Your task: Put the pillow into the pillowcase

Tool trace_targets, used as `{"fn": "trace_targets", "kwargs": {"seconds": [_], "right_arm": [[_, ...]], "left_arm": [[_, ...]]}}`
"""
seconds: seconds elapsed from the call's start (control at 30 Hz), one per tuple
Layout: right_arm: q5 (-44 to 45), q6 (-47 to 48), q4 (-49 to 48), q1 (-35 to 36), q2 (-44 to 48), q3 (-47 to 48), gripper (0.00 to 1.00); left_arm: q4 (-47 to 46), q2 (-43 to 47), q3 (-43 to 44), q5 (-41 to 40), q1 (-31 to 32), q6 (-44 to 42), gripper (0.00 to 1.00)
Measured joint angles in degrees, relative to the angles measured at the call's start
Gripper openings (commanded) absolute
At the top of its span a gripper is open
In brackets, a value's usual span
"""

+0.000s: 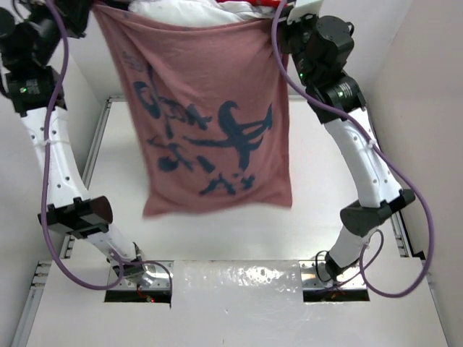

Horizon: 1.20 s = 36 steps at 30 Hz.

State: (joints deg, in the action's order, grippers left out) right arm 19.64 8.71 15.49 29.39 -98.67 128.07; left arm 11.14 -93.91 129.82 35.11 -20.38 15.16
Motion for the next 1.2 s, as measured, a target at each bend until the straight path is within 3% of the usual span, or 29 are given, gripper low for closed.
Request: {"fn": "trace_targets", "kwargs": {"seconds": [0.27, 0.37, 0.5, 0.53, 0.57, 0.6, 0.63, 0.7, 0.73, 0.77, 0.87, 0.93, 0.97, 1.0, 1.03, 1.07, 1.1, 1.13, 1.2], "right_arm": [[5.84, 4.90, -6.64, -4.02, 1.20, -0.02, 0.00], [6.80, 10.62, -9.75, 2.12, 8.31, -8.00, 0.00], [4.66, 18.84, -10.51, 19.15, 18.23, -25.59, 0.00], [2.80, 20.06, -9.90, 23.61, 18.84, -29.53, 0.05], [1.09, 20.59, -9.60, 26.67, 18.67, -32.20, 0.18], [-0.57, 20.92, -9.03, 29.75, 17.68, -34.93, 0.42], [-2.43, 21.07, -8.04, 32.76, 15.69, -37.11, 0.75], [-6.51, 20.52, -5.25, 37.24, 9.05, -38.53, 0.98], [-8.24, 19.39, -4.04, 38.88, 5.20, -38.45, 0.99], [-10.45, 18.21, -2.19, 40.68, 0.74, -38.10, 0.99], [-16.31, 13.46, 3.39, 44.17, -9.46, -36.22, 0.99], [-19.63, 10.49, 5.49, 44.94, -11.13, -36.39, 0.99], [-21.00, 9.16, 5.60, 44.96, -10.95, -36.68, 0.99], [-22.27, 7.80, 5.14, 44.92, -10.27, -36.76, 0.99], [-23.30, 6.60, 4.04, 44.76, -9.29, -36.79, 0.92], [-24.02, 5.86, 3.04, 44.59, -8.26, -36.79, 0.46], [-24.50, 5.31, 2.25, 44.41, -7.08, -36.76, 0.26], [-24.59, 4.02, 1.66, 44.13, -5.68, -36.37, 0.11], [-23.67, 1.44, 1.20, 43.36, -4.52, -34.91, 0.20]], "left_arm": [[4.33, -3.17, 0.98, -1.99, 10.51, -4.22, 0.00], [5.33, -4.26, 1.20, -2.38, 11.37, -4.83, 0.00], [7.80, -6.08, 0.61, -3.26, 11.28, -6.51, 0.05], [9.18, -6.23, 0.11, -3.56, 11.28, -7.45, 0.24], [10.34, -6.25, -0.81, -3.93, 11.26, -8.92, 0.38], [11.39, -6.21, -1.81, -4.24, 11.06, -10.38, 0.52], [12.17, -6.03, -3.15, -4.50, 10.67, -11.67, 0.75], [13.53, -5.03, -7.32, -4.68, 8.83, -13.68, 0.92], [14.88, -4.31, -9.81, -4.66, 7.26, -14.21, 0.99], [15.87, -3.85, -11.93, -4.57, 5.44, -14.36, 0.99], [19.69, -2.34, -18.82, -4.00, -3.15, -15.04, 0.99], [21.88, -2.16, -21.16, -4.20, -8.57, -15.82, 0.95], [23.54, -2.14, -21.73, -4.61, -11.23, -16.76, 0.90], [25.27, -2.05, -21.97, -5.18, -13.16, -17.99, 0.74], [27.45, -1.77, -22.16, -6.03, -14.80, -19.47, 0.60], [29.16, -1.29, -22.43, -6.73, -15.63, -20.74, 0.43], [30.86, -0.42, -23.08, -7.37, -16.09, -22.60, 0.22], [32.79, 0.98, -24.35, -7.78, -16.11, -25.05, 0.18], [35.41, 3.58, -27.28, -8.31, -16.11, -28.00, 0.14]]}}
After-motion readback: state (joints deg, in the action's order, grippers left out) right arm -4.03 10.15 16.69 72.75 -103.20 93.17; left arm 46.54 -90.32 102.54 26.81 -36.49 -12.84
